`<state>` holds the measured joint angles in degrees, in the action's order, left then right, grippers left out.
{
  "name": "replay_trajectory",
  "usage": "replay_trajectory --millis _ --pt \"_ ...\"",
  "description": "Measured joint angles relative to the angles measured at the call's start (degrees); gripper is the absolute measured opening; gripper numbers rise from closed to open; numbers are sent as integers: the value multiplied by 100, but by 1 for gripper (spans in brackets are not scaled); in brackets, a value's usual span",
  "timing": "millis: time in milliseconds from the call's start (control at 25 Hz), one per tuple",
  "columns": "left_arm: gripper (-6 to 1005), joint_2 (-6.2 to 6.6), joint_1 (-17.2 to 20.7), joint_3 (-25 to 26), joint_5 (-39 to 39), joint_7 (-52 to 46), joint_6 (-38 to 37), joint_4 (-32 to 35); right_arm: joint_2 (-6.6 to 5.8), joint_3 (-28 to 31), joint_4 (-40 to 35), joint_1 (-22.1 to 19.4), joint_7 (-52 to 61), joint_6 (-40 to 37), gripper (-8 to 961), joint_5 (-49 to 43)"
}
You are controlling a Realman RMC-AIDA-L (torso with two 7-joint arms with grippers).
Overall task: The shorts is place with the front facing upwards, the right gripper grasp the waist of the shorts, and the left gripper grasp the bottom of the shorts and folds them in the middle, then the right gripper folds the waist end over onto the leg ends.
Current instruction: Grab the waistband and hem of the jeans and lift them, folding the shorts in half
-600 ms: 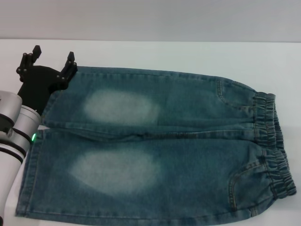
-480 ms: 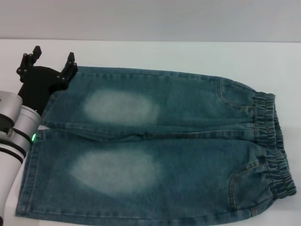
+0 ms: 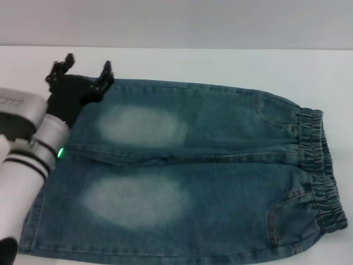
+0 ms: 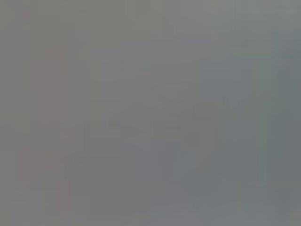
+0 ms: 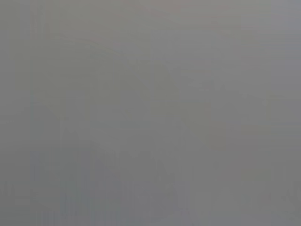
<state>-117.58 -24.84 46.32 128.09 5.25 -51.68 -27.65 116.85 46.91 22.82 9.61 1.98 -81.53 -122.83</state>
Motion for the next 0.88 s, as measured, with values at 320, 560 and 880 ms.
replay_trajectory --millis 320,560,880 --pt "838 116 155 1156 764 445 1820 -1538 -1257 690 3414 -665 -266 3544 788 -3" --pt "825 14 687 2927 1219 613 5266 -3570 -1117 2836 5512 -1155 -736 7638 787 -151" --pt "808 -8 1017 4279 1400 756 8902 -5548 -314 5727 6765 -732 -1199 13382 787 -102"
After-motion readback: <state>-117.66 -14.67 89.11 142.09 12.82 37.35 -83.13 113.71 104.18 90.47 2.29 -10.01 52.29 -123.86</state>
